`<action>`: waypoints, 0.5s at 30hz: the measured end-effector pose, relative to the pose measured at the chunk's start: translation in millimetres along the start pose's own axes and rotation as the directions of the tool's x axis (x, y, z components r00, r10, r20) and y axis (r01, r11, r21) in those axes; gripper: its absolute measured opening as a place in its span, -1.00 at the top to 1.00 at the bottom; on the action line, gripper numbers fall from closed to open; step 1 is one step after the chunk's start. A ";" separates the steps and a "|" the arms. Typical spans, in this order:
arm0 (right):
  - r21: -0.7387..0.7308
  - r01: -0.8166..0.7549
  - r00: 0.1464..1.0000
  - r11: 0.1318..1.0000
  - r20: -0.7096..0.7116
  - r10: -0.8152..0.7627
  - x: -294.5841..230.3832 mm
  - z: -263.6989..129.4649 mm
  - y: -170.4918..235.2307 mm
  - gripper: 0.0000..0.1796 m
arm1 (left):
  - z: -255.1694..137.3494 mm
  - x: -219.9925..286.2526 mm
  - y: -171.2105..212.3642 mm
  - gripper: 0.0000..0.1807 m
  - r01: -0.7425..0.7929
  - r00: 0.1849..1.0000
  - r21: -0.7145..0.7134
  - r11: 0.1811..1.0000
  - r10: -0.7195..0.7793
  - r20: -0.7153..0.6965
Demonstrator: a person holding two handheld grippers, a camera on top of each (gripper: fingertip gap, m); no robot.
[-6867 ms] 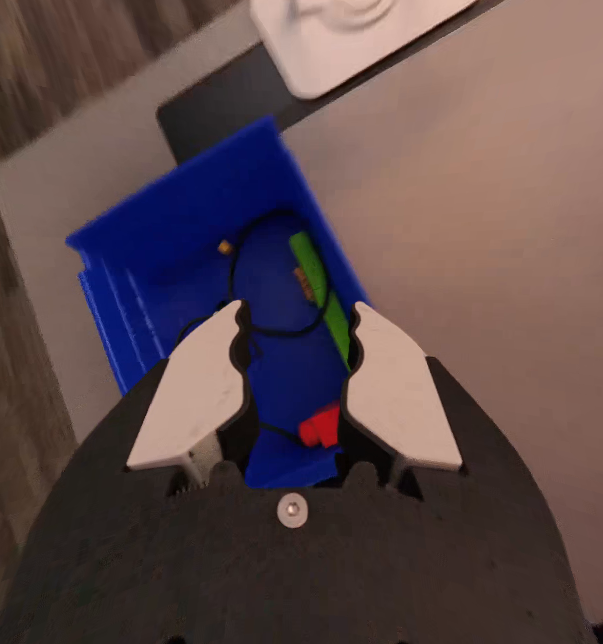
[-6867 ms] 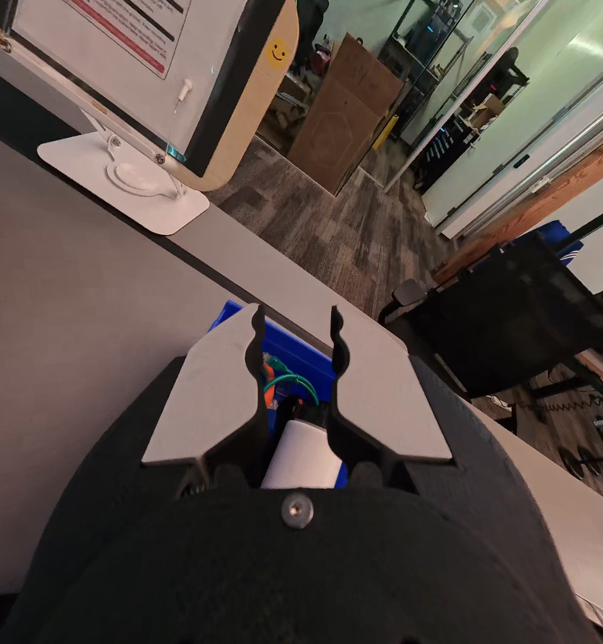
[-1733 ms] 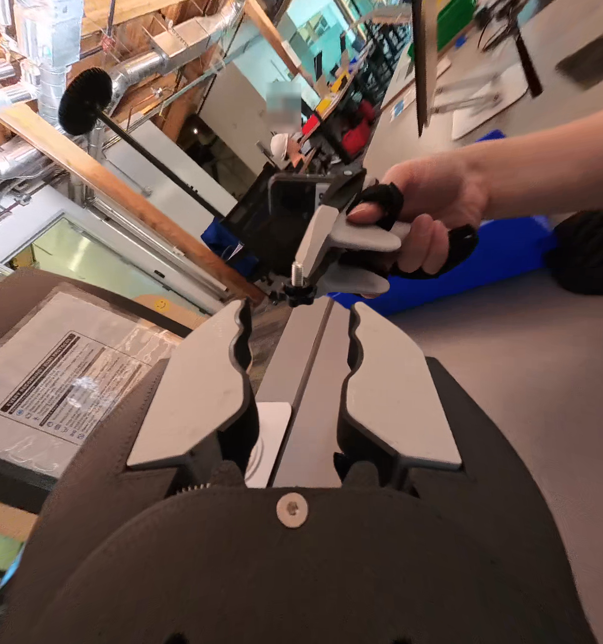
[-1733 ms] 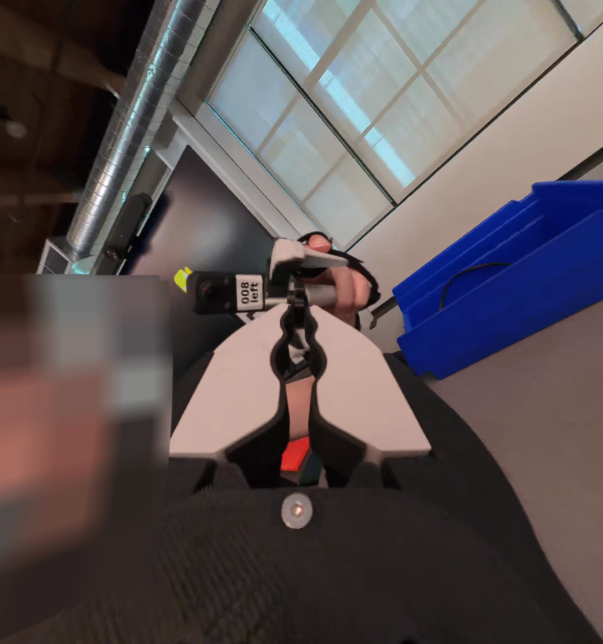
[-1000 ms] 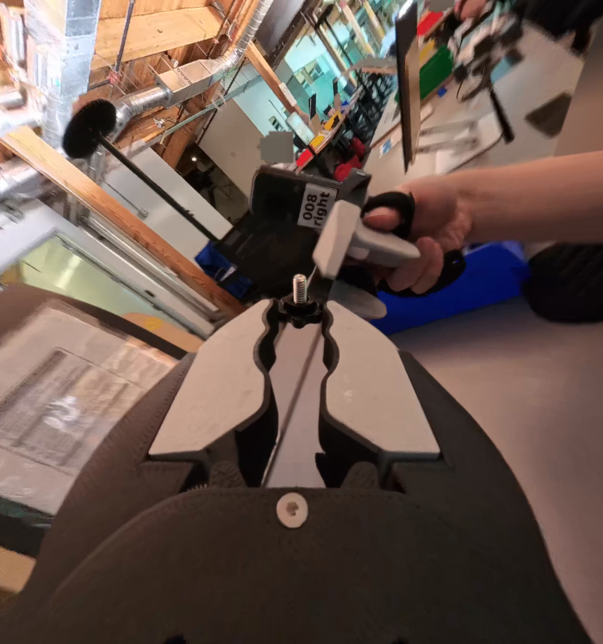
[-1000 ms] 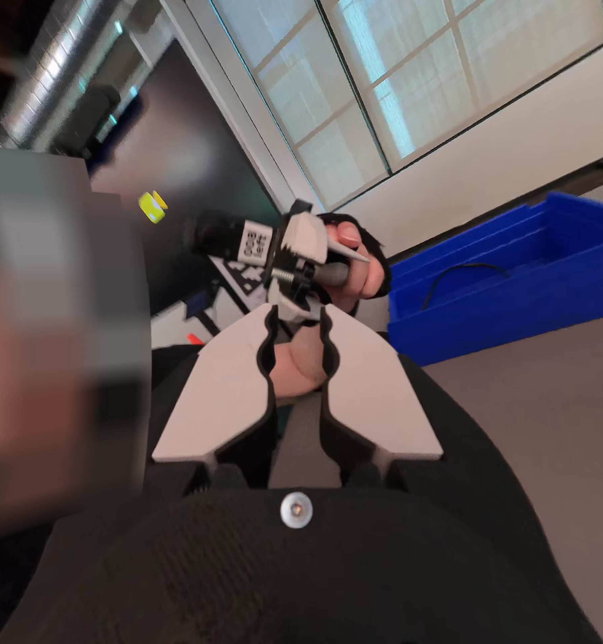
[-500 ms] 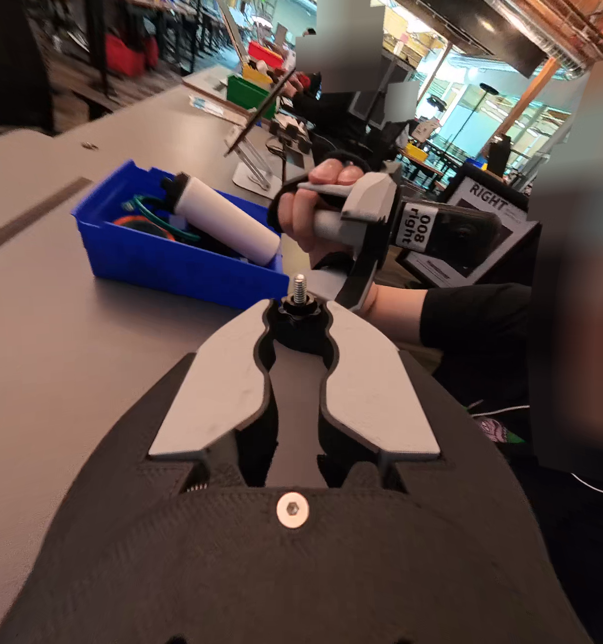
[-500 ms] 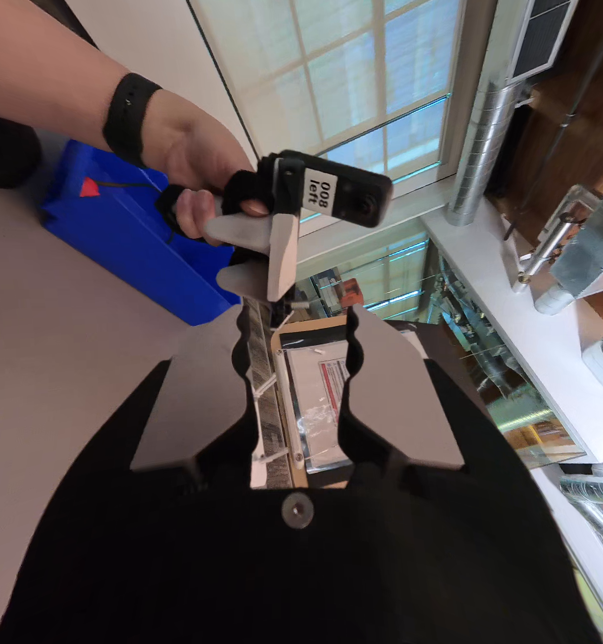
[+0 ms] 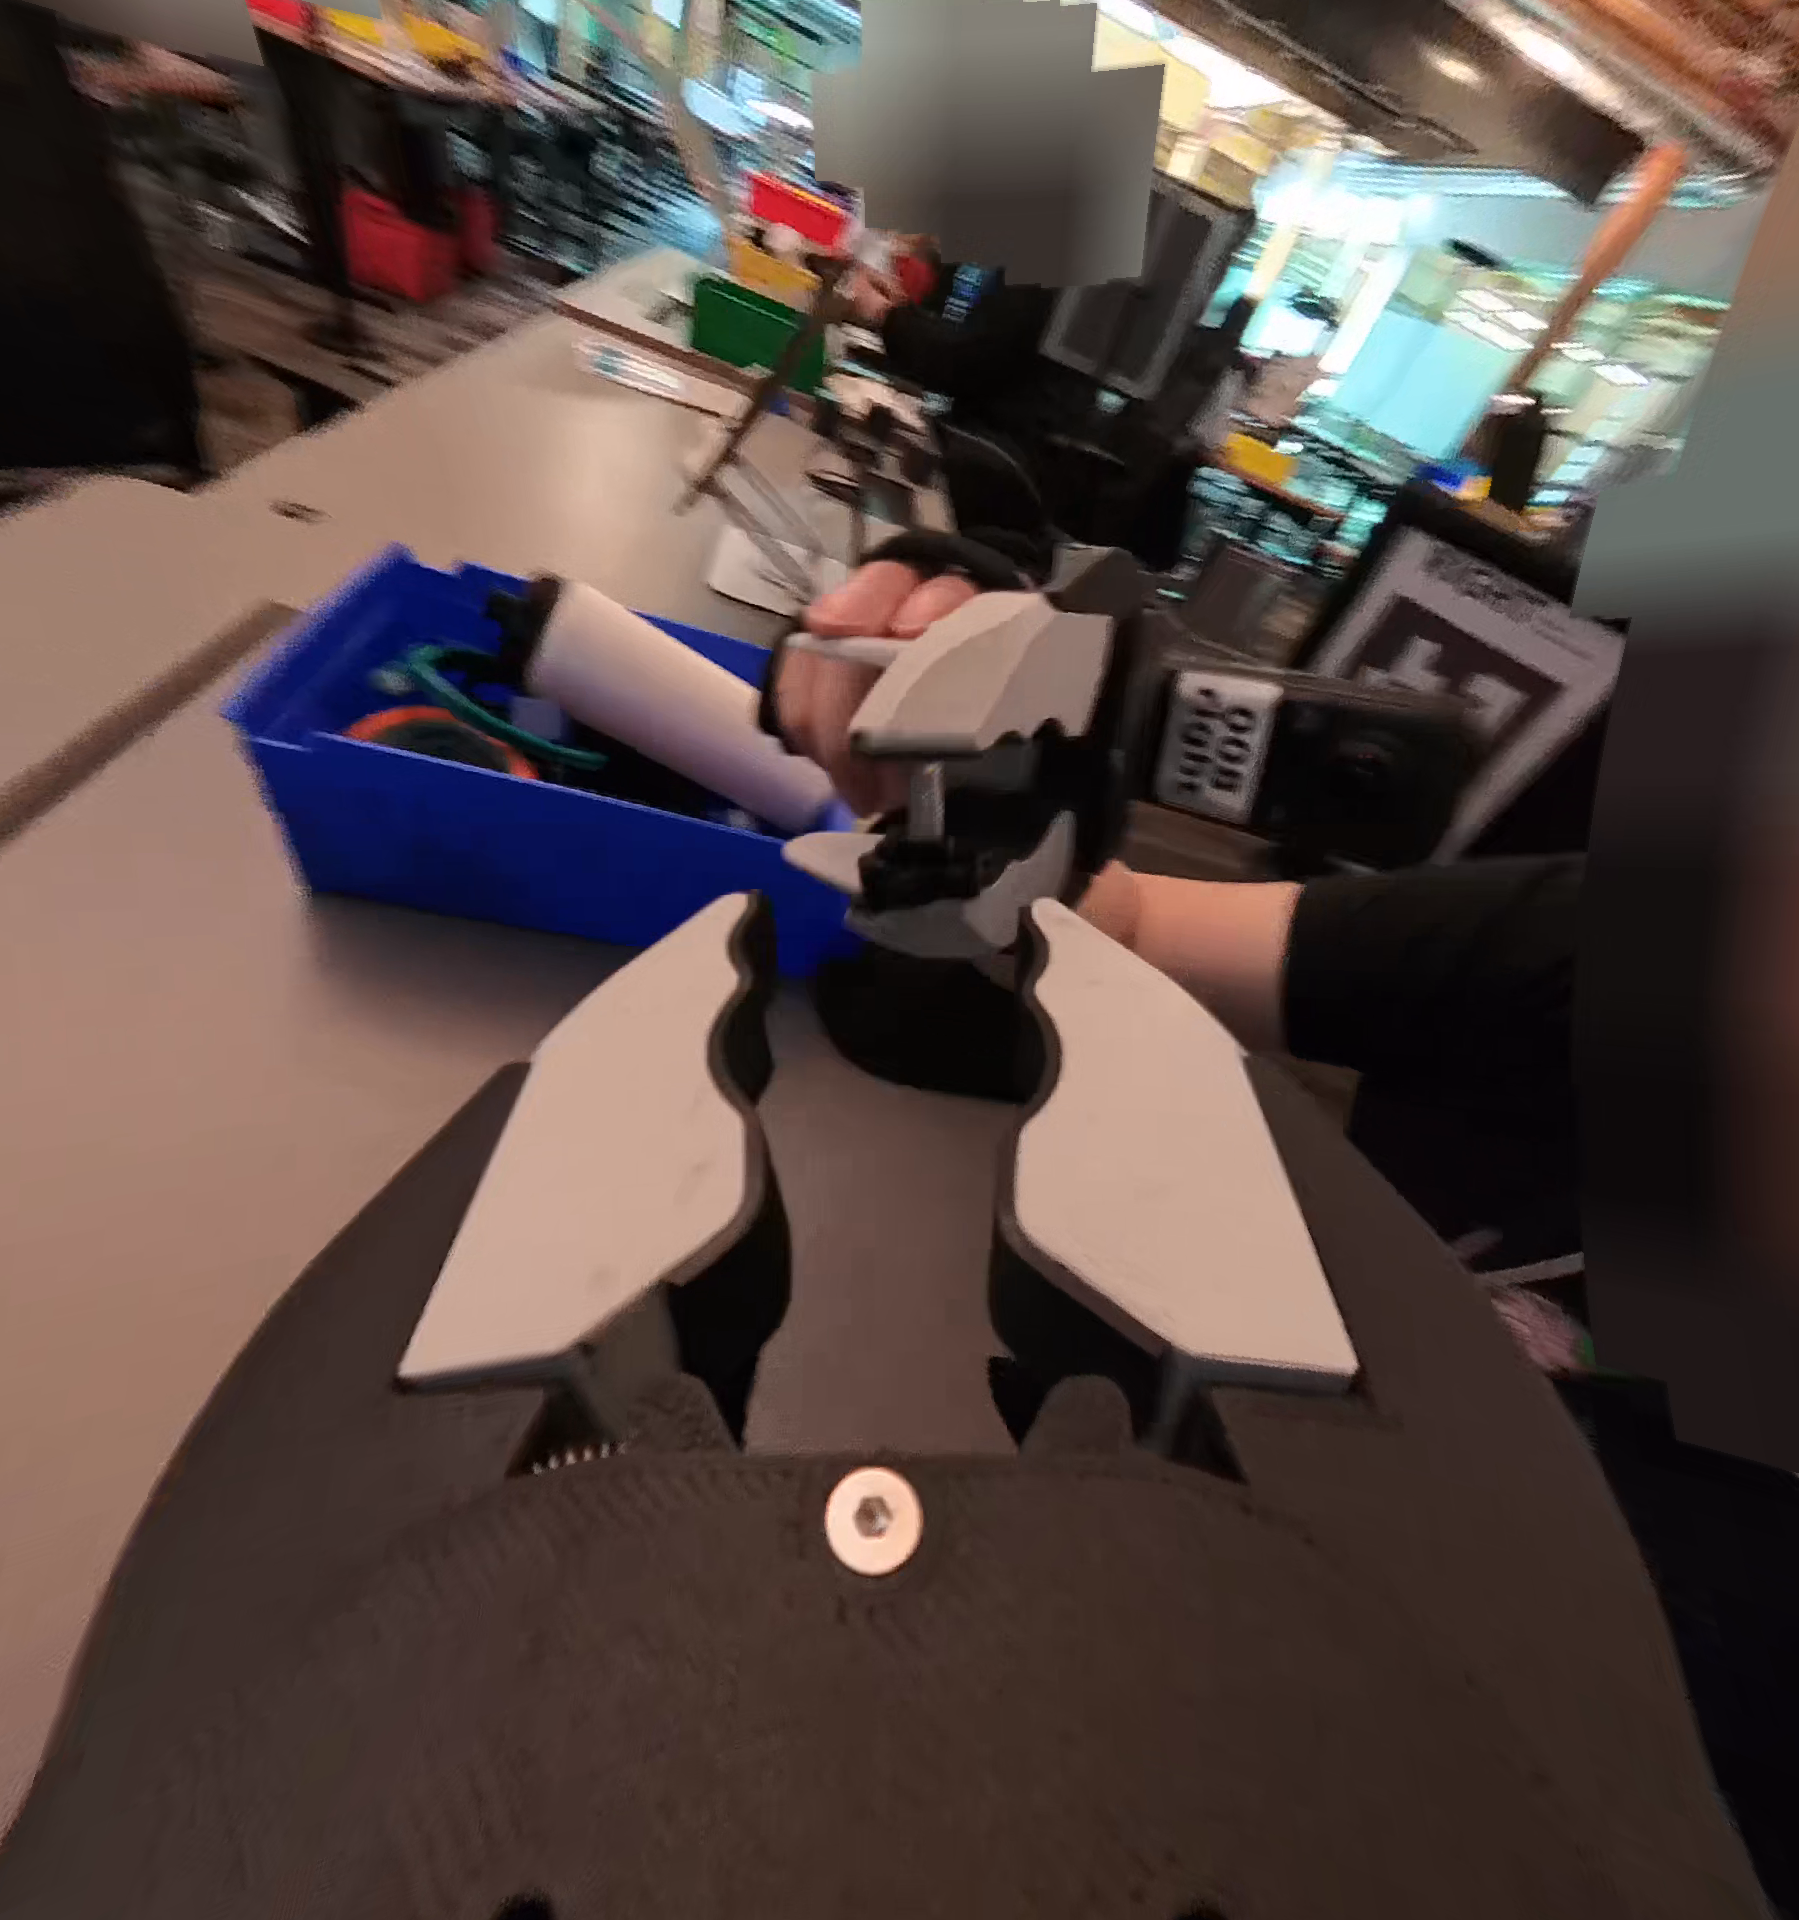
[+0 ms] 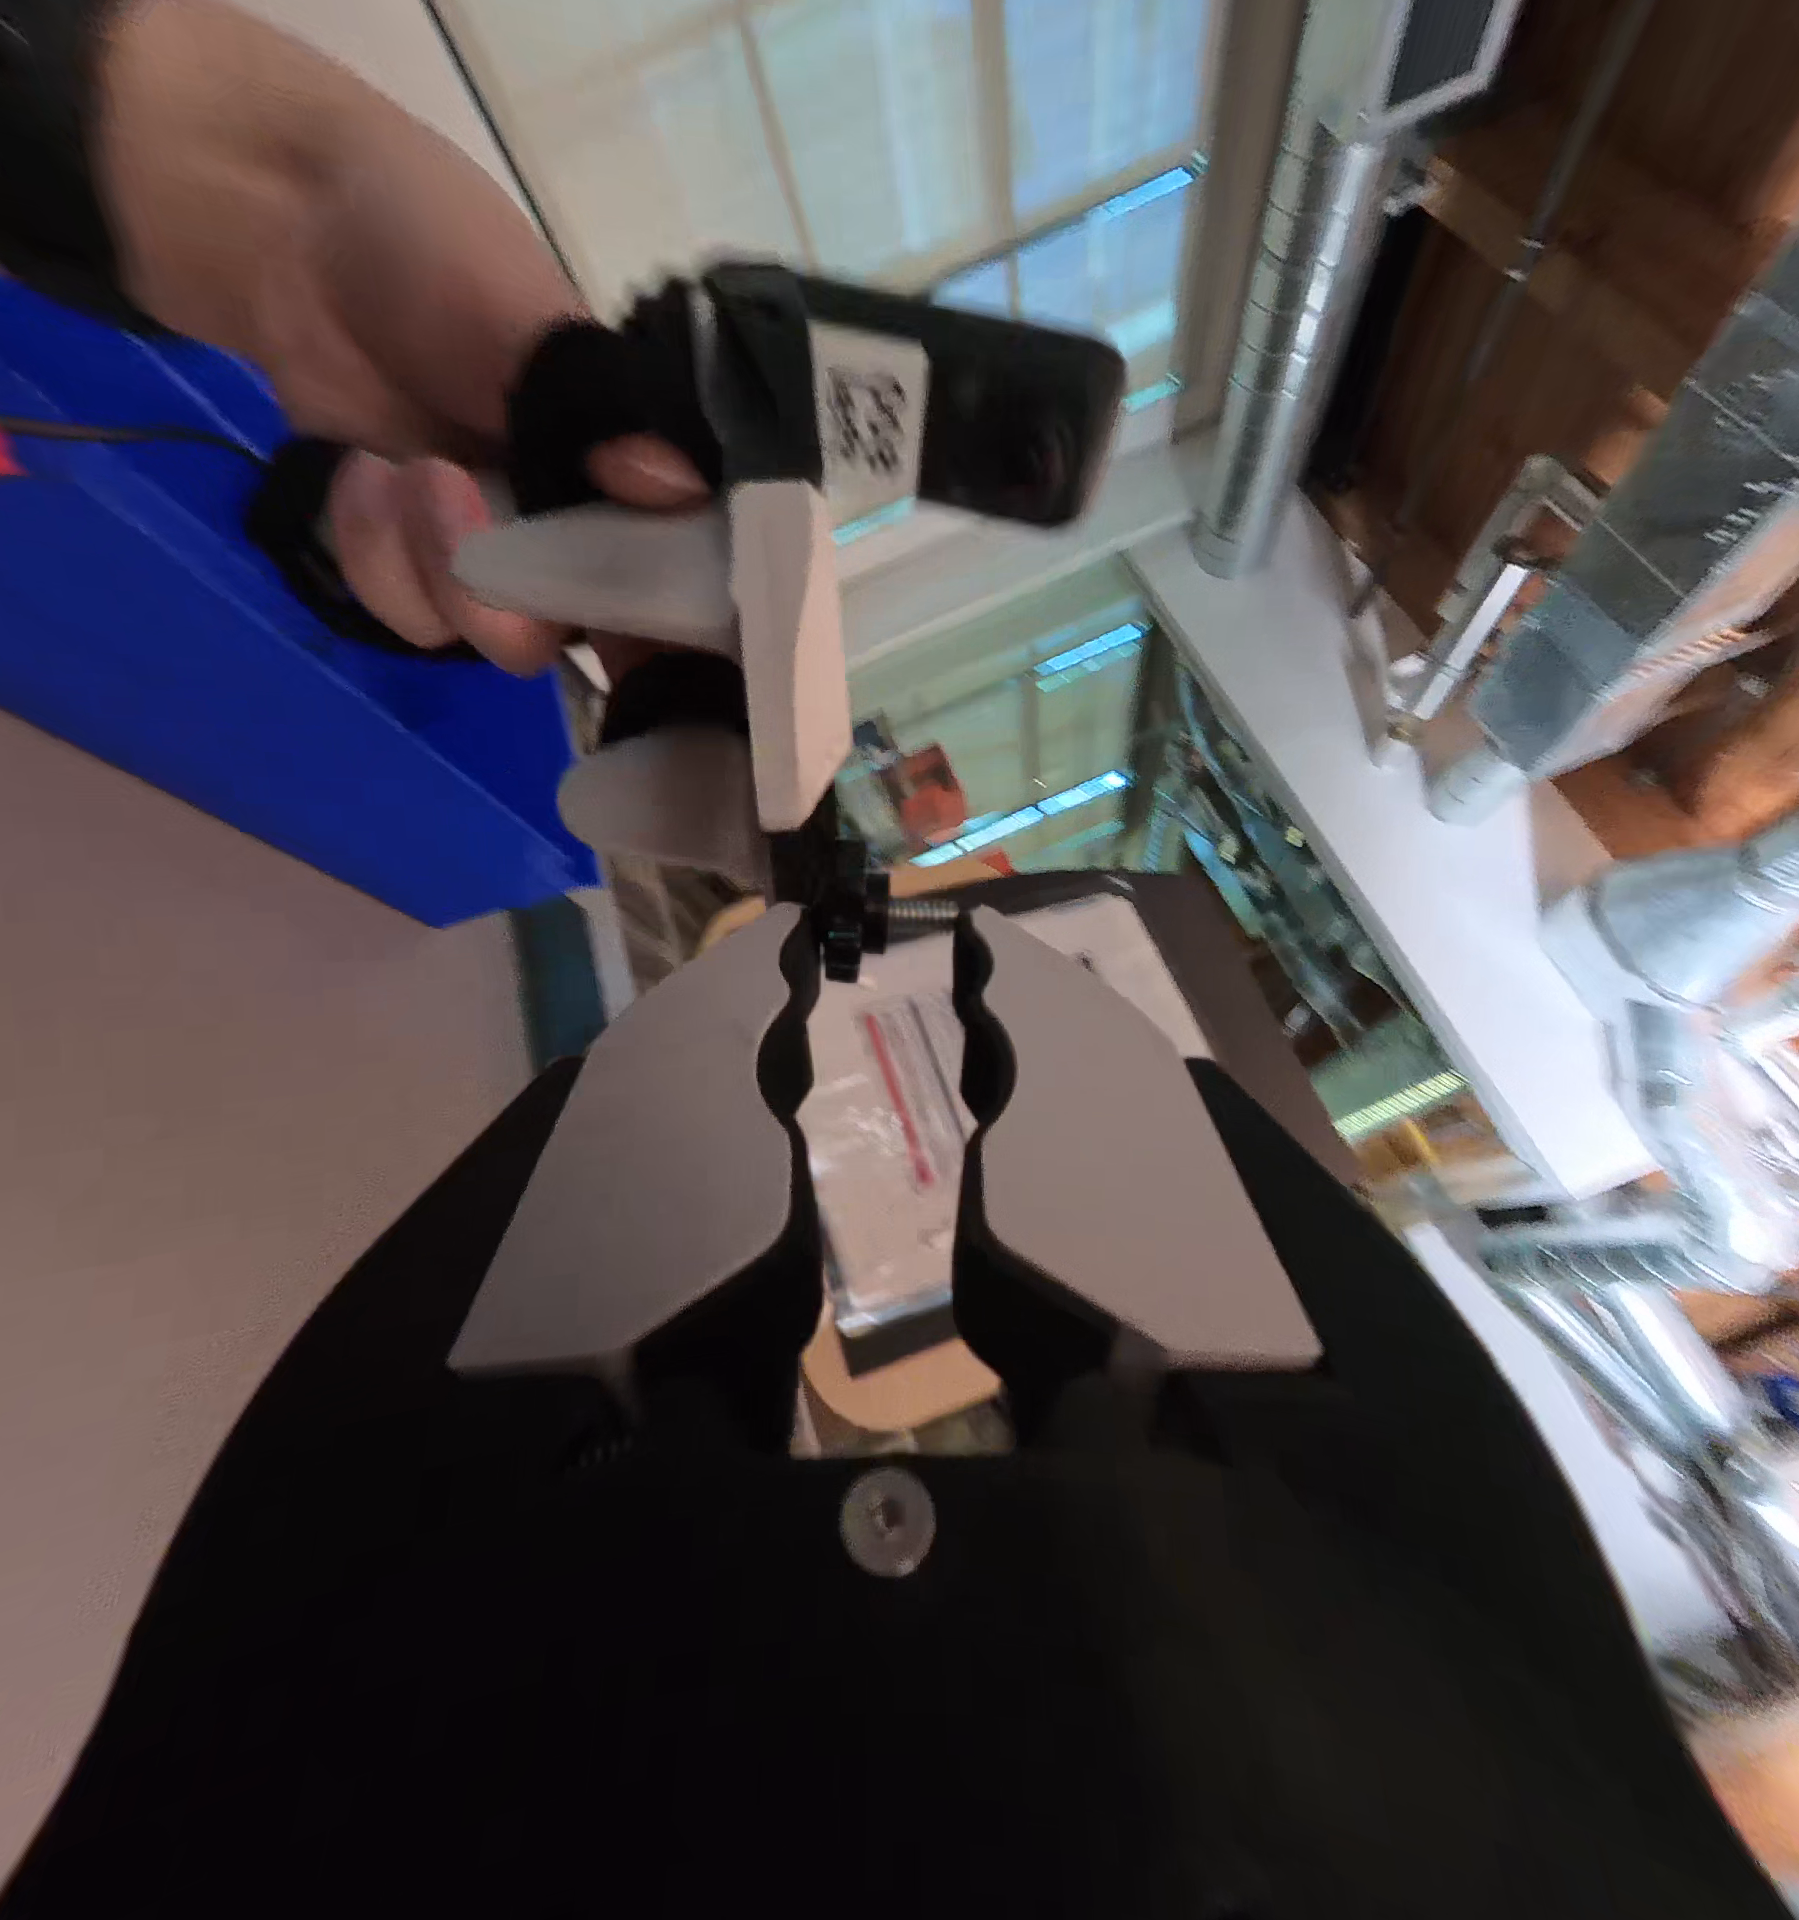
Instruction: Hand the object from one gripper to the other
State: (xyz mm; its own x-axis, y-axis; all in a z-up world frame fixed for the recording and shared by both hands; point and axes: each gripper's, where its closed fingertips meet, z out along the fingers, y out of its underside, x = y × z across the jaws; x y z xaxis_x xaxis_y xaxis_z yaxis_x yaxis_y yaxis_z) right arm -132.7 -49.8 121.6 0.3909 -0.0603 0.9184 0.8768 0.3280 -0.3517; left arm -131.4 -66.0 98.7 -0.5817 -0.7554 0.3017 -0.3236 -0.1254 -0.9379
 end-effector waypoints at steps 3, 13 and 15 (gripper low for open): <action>-0.159 0.120 0.974 0.980 -0.174 -0.148 23.4 -0.2 22.5 0.72 | -14.5 -27.8 -20.3 0.46 -0.178 0.943 0.067 0.982 0.151 0.298; -0.395 0.244 0.851 0.886 -0.351 -0.391 36.7 2.0 32.3 0.72 | -6.8 -25.8 -40.9 0.36 -0.481 0.640 -0.014 0.876 0.362 0.678; -0.410 0.283 0.830 0.867 -0.348 -0.435 33.4 3.5 27.1 0.72 | -4.3 -23.4 -42.0 0.40 -0.532 0.564 -0.058 0.845 0.405 0.720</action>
State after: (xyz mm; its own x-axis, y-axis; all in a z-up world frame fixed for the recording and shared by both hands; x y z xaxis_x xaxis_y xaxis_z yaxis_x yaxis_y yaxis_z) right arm -96.9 -39.6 143.3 0.0405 -0.5207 0.8528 0.9857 -0.1189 -0.1194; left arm -107.4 -40.3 131.8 0.0786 -0.9397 -0.3328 -0.0074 0.3333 -0.9428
